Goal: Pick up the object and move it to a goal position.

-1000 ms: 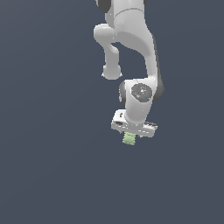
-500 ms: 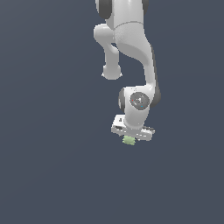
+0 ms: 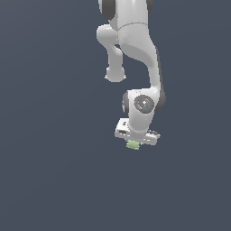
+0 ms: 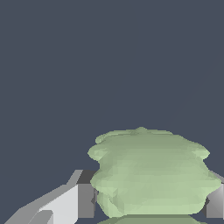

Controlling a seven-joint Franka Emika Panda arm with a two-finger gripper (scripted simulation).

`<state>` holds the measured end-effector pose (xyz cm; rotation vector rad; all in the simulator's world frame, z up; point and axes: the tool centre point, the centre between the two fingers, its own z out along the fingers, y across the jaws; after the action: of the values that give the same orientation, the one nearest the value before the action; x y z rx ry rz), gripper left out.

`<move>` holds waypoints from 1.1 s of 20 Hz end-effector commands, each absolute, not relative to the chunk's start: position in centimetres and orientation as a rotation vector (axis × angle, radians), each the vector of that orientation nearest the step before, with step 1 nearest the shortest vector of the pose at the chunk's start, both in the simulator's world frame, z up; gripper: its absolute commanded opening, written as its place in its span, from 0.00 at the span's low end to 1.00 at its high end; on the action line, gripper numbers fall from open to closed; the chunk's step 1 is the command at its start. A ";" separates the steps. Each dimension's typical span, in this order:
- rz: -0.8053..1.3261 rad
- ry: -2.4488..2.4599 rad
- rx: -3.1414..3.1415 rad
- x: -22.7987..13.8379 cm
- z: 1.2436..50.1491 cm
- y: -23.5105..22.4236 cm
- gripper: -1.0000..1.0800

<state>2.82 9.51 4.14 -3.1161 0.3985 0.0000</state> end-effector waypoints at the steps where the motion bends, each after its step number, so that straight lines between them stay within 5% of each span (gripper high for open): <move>1: 0.000 0.399 -3.116 2.8 4.1 9.5 0.00; 10: 0.000 0.399 -3.116 2.8 5.4 6.1 0.00; 22: 0.000 0.399 -3.116 3.0 10.2 -6.2 0.00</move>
<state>2.95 -4.78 9.60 -3.1156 0.4019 -0.0007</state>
